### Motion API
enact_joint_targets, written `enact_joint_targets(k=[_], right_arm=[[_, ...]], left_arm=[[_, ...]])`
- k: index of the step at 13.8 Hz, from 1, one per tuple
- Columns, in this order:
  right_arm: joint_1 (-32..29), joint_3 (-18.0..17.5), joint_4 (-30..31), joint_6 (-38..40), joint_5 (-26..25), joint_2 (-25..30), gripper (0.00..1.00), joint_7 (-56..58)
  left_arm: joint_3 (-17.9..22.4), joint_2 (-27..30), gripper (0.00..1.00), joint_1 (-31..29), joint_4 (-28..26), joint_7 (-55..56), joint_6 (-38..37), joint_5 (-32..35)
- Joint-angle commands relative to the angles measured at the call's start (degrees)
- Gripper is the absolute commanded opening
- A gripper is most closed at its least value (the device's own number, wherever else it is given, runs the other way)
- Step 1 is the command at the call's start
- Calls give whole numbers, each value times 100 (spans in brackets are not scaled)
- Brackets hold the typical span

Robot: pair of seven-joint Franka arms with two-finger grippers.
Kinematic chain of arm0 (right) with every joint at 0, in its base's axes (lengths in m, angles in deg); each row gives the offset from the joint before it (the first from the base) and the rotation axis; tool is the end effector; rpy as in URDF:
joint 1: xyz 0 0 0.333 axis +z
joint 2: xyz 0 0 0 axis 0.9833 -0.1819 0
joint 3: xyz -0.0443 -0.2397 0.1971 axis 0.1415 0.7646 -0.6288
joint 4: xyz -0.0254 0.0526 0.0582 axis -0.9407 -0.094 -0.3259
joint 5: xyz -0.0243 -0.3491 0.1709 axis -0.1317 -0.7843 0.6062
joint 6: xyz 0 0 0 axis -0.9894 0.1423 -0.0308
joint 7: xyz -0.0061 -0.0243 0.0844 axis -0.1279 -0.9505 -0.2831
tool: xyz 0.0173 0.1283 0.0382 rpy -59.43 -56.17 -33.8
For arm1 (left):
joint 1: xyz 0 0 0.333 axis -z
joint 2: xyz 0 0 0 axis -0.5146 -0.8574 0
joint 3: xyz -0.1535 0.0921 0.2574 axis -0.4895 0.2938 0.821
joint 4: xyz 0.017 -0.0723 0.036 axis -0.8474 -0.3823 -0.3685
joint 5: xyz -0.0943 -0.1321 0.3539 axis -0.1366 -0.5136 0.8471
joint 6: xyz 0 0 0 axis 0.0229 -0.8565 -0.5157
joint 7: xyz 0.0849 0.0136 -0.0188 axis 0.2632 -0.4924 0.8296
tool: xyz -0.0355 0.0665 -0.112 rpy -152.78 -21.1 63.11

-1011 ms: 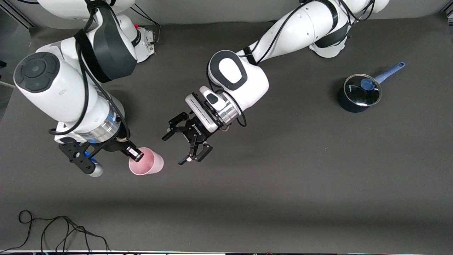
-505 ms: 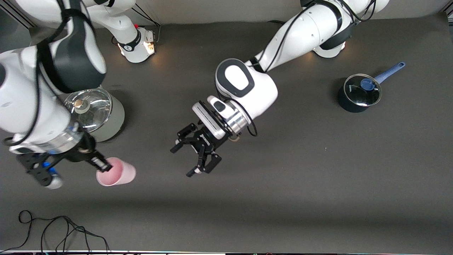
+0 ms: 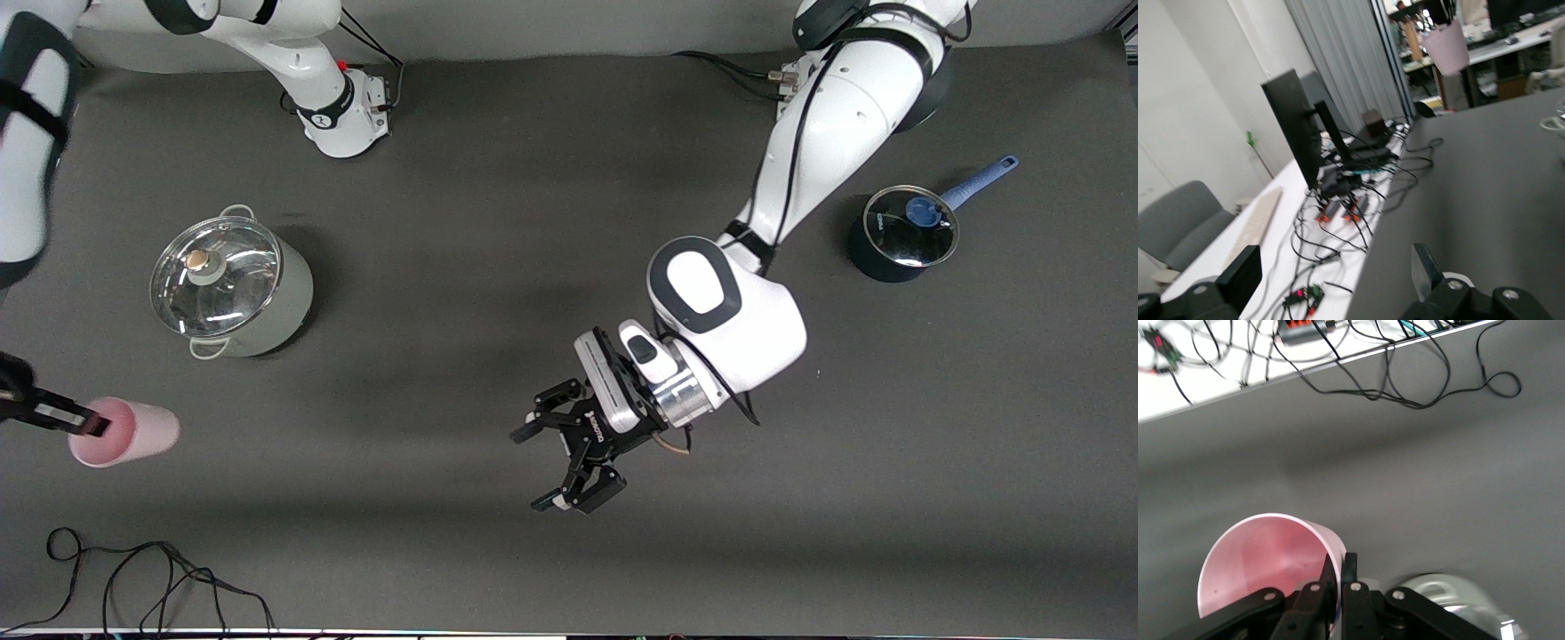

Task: Transfer pink cup from left to right arm
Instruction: 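Carry the cup away with the right gripper while the left gripper withdraws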

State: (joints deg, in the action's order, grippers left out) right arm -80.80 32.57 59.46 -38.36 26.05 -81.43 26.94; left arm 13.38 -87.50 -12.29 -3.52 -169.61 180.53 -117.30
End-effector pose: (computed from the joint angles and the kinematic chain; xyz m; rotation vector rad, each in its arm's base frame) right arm 0.7003 -0.0755 0.5308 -3.1194 0.3484 -0.1189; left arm 0.7132 -0.4432 0.4112 1.6306 -1.5252 1.5252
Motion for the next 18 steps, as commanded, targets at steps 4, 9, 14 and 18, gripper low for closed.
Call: enact_joint_targets(k=[4, 9, 14, 18], right_arm=[[-504, -32, 1184, -696, 154, 201, 0, 2323], [-742, -32, 2968, -2611, 576, 403, 0, 3598], [-654, -102, 3815, -4291, 594, -114, 0, 3846], [-610, -146, 3789, -4838, 620, -642, 0, 3951]], left_arm=[[599, 1250, 100, 40, -807, 5196, -1771, 3636], [590, 1927, 100, 172, -807, 8909, -3547, 5503], [590, 2315, 100, 207, -789, 11828, -5253, 6148], [747, 2447, 100, 66, -754, 14088, -6220, 6411]])
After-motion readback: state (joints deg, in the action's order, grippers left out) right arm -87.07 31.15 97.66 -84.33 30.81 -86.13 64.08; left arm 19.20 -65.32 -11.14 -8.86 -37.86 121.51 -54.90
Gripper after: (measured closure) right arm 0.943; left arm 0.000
